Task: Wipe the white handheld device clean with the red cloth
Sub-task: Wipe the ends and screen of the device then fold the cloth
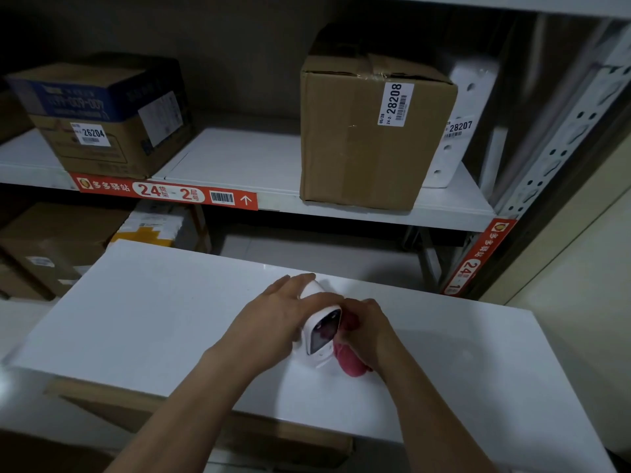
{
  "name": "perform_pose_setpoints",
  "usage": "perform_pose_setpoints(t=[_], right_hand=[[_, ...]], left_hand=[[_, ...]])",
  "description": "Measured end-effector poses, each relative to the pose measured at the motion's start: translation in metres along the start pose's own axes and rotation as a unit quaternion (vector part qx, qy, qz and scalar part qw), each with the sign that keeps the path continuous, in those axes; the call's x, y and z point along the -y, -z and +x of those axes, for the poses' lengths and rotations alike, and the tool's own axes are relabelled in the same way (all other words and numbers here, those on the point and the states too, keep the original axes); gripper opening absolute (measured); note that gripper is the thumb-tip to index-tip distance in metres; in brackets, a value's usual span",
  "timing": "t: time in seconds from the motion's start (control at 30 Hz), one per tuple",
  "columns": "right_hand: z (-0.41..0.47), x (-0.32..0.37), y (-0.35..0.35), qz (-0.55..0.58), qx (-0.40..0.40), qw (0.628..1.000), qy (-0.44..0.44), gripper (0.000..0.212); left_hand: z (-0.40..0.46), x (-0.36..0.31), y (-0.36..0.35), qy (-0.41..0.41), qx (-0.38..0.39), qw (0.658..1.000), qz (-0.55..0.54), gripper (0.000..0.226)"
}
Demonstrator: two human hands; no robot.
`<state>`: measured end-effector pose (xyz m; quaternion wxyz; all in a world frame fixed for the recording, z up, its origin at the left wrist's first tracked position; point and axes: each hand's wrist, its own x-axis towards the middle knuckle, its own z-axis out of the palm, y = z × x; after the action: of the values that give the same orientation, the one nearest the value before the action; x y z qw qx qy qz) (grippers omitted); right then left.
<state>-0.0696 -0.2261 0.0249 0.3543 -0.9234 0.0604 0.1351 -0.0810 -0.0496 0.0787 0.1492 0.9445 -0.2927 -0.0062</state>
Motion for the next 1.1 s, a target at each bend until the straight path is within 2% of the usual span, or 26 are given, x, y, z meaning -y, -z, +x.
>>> perform_pose_setpoints(t=[0.13, 0.23, 0.33, 0.4, 0.47, 0.67, 0.87, 1.0, 1.1], right_hand=[[-0.002, -0.003, 0.001, 0.012, -0.003, 1.0, 0.007, 0.022], [-0.004, -0.006, 0.001, 0.045, -0.014, 0.999, 0.023, 0.023], [-0.003, -0.01, -0.003, 0.054, -0.008, 0.998, 0.017, 0.031], [-0.003, -0.009, -0.004, 0.061, -0.013, 0.998, 0.0, 0.034], [-0.003, -0.008, -0.007, 0.056, -0.013, 0.998, -0.011, 0.036], [0.001, 0.004, -0.028, 0.064, -0.011, 0.998, -0.011, 0.016], [0.0, 0.003, -0.028, 0.089, -0.002, 0.996, -0.012, 0.02], [-0.007, 0.002, -0.017, 0.197, -0.003, 0.98, -0.039, 0.044], [-0.01, 0.008, -0.004, 0.304, -0.009, 0.952, -0.043, 0.037]], left_hand=[[-0.003, 0.002, -0.01, 0.04, 0.023, 0.998, 0.033, 0.098], [-0.01, -0.001, -0.018, 0.17, 0.056, 0.983, -0.034, 0.099], [-0.016, -0.004, -0.027, 0.282, 0.095, 0.934, -0.197, 0.069], [-0.016, -0.004, -0.03, 0.312, 0.07, 0.906, -0.278, 0.049], [-0.013, -0.001, -0.032, 0.333, 0.041, 0.884, -0.325, 0.046], [-0.009, 0.016, -0.036, 0.326, -0.002, 0.875, -0.358, 0.037], [-0.009, 0.024, -0.037, 0.297, -0.014, 0.877, -0.377, 0.042], [-0.011, 0.023, -0.032, 0.266, -0.015, 0.874, -0.407, 0.052], [-0.016, 0.027, -0.025, 0.226, -0.018, 0.868, -0.442, 0.064]])
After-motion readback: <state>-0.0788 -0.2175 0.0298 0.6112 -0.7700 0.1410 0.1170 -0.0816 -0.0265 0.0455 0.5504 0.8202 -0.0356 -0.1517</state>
